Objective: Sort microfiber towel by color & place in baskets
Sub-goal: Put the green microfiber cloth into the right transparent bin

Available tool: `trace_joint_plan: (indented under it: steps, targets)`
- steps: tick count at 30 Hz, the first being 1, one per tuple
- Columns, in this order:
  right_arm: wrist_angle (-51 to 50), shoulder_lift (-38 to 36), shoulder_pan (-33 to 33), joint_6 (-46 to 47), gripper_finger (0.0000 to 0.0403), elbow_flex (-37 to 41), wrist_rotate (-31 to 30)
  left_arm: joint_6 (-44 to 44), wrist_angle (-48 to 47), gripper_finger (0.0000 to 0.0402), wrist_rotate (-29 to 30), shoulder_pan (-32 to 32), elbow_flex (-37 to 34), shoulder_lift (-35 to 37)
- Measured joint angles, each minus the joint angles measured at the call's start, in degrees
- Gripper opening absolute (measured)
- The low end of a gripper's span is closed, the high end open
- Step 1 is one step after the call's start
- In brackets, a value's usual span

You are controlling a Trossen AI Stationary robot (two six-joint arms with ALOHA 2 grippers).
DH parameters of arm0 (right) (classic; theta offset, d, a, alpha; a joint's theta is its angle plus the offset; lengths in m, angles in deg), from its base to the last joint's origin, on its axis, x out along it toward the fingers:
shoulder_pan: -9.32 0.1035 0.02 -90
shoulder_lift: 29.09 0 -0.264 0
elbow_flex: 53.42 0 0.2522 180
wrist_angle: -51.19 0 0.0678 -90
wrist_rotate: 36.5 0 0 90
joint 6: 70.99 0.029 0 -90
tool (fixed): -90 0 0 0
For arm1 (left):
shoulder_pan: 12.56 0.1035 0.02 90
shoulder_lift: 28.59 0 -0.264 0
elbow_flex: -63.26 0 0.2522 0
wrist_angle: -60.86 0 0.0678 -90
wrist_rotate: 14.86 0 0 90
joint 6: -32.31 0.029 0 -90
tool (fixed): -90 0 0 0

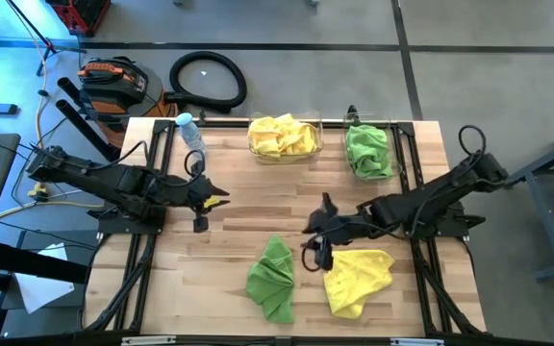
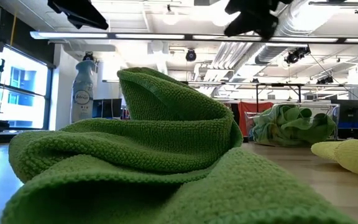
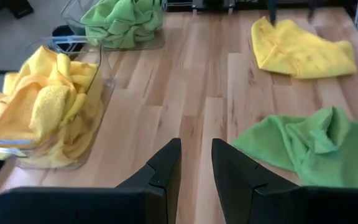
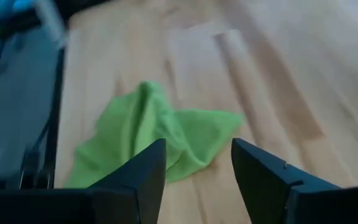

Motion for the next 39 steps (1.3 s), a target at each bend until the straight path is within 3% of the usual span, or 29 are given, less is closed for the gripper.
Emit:
trace_joint_plan:
  steps: [7, 12, 18, 24, 31, 39]
  targets:
    - [-2.37, 8.37, 1.22, -13.42, 0.0205, -9.16, 2.72, -3.18, -0.04, 0.0076, -2.27, -0.07, 0.00, 0.00]
    - [-13.81, 17.54, 1.39, -13.53, 0.0207, -21.25, 3.17, -2.95, -0.10, 0.0076, -3.70, -0.04, 0.00, 0.00]
    - [-28.32, 29.16, 1.36, -7.36, 0.0207, -36.12, 3.58, -0.74, -0.22, 0.0076, -4.12, -0.65, -0.02, 0.36]
    - [-31.86, 38.03, 1.33, 0.67, 0.0207, -45.00, 3.60, 1.37, -0.94, 0.0076, -4.14, -1.96, -0.38, 3.02]
    - [-31.63, 45.21, 1.33, 12.42, 0.0207, -46.88, 5.72, 2.84, -0.10, 0.0076, -4.16, -3.37, -5.43, 10.02]
    - [-30.77, 51.30, 1.74, 19.72, 0.0207, -47.07, 10.44, 1.36, 1.85, 0.0076, -4.16, -4.59, -12.01, 18.34]
